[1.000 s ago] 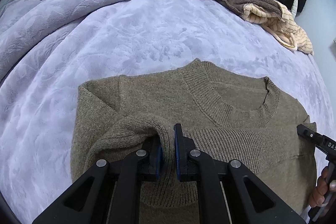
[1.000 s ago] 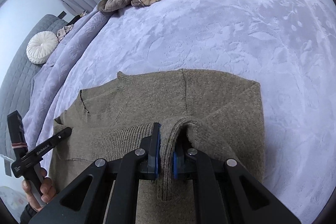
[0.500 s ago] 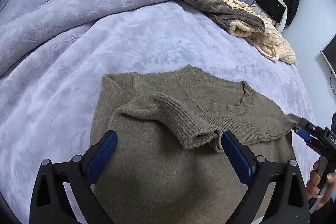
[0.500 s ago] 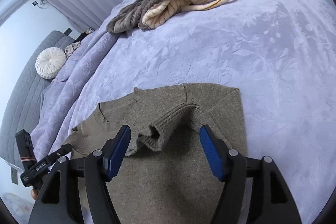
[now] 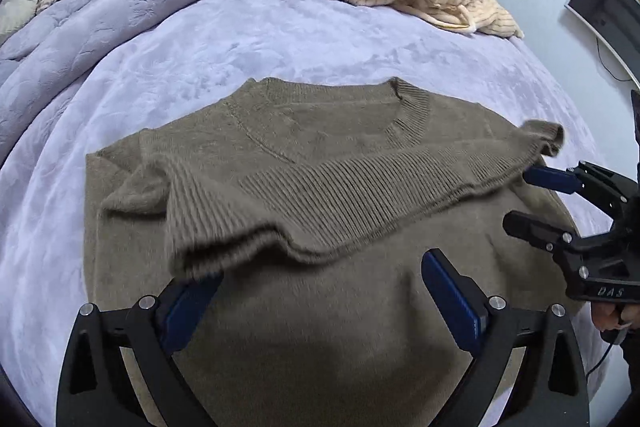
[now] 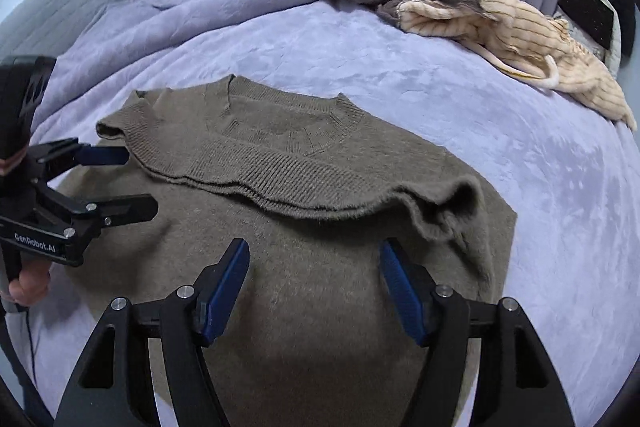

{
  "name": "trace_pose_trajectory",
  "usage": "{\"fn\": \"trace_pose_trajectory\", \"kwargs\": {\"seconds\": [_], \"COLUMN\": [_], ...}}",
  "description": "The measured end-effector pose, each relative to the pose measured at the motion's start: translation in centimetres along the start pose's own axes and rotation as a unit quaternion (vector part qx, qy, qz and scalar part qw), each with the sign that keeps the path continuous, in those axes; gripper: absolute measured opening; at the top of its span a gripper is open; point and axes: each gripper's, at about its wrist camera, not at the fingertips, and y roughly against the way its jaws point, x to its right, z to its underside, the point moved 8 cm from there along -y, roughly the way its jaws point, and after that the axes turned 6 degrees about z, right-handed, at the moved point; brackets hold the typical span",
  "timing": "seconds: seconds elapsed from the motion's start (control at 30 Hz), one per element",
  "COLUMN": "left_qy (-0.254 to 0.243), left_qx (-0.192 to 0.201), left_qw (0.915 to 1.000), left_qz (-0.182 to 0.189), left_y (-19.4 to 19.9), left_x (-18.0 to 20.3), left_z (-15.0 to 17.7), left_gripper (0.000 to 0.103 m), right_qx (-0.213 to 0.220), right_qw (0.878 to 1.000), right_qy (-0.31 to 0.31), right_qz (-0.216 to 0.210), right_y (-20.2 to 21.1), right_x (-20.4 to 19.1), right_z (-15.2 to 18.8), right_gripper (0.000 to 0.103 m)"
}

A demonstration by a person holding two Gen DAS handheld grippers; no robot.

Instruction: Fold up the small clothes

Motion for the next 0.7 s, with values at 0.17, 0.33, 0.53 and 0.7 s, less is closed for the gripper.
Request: {"fn": "trace_pose_trajectory", "kwargs": {"seconds": [0.17, 0.33, 0.53, 0.7], "left_qy": [0.084, 0.173, 0.147, 0.010], "left_qx": [0.021, 0.037, 0.057, 0.028], "left_qw": [0.9962, 0.9842, 0.9872, 0.9906], "left_qz": [-0.011, 0.012, -0.024, -0.134], "left_y": [-0.7, 0.2, 2.6, 0.1], "left_x": [-4.3, -8.0, -6.2, -2.3], "left_z": [-3.9, -5.5, -4.1, -1.6], "left_gripper": [0.099, 0.099, 0.099, 0.099], "right_qx": [-0.001, -0.018, 0.017, -0.012], "right_qw": [0.999, 0.990, 0.983, 0.994], "right_qy": [-0.030, -0.123, -0.171, -0.090], "right_qz": [0.037, 0.071, 0.063, 0.066], "right_y": [-2.7, -4.2, -1.7, -3.2], "right_x": [3.1, 7.4, 7.2, 2.0], "right_z": [-2.8, -4.1, -3.7, -3.4], "right_gripper": [0.072, 0.072, 0.072, 0.072]}}
